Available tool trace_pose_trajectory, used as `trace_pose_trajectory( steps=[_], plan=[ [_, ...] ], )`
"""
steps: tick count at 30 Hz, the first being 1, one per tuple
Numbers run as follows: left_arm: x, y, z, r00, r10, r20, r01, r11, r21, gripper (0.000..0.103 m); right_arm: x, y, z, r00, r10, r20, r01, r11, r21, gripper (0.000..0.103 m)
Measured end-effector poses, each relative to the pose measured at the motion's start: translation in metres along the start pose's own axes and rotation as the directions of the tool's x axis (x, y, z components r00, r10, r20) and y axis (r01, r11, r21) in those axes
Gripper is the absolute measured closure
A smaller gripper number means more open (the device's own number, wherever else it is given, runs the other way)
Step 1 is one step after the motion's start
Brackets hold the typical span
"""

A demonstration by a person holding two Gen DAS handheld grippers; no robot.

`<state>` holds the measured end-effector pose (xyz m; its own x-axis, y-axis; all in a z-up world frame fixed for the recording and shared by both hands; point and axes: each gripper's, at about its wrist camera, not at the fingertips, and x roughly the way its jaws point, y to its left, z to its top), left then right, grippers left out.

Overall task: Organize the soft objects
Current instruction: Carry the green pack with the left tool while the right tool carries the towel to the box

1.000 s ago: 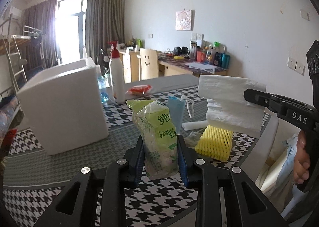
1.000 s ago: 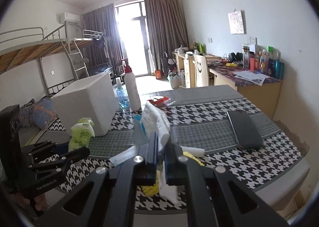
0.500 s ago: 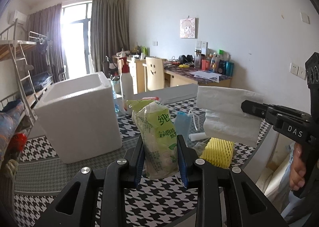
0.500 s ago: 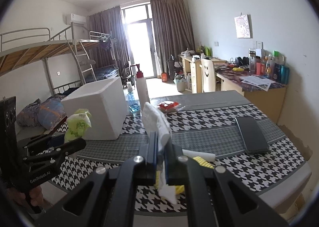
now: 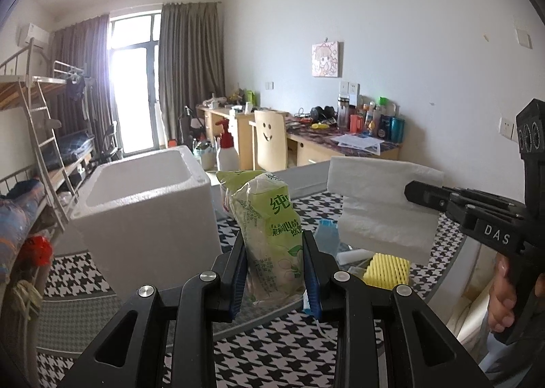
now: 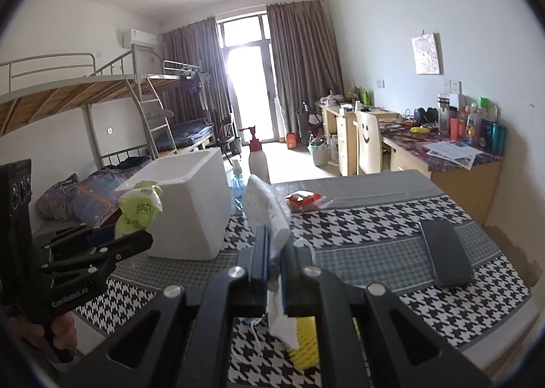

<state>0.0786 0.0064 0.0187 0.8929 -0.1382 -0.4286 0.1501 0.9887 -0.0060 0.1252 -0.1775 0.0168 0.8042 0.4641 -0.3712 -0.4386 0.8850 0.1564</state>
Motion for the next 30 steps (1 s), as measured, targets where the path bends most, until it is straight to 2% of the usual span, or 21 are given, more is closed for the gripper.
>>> trace_pose_trajectory(
  steps=[9,30],
  plan=[
    [0.013,0.01,0.014,1.0,0.006,-0.009,-0.006,1.0,-0.025,0.071,0.011,0.004,0.007,1.0,0.008,0.003,-0.008,1.0,-0.013,0.095],
    [0.037,0.008,0.043,1.0,0.017,-0.003,-0.017,1.0,0.003,0.071,0.024,0.008,0.032,0.999,0.008,0.031,-0.008,1.0,-0.013,0.095]
  ],
)
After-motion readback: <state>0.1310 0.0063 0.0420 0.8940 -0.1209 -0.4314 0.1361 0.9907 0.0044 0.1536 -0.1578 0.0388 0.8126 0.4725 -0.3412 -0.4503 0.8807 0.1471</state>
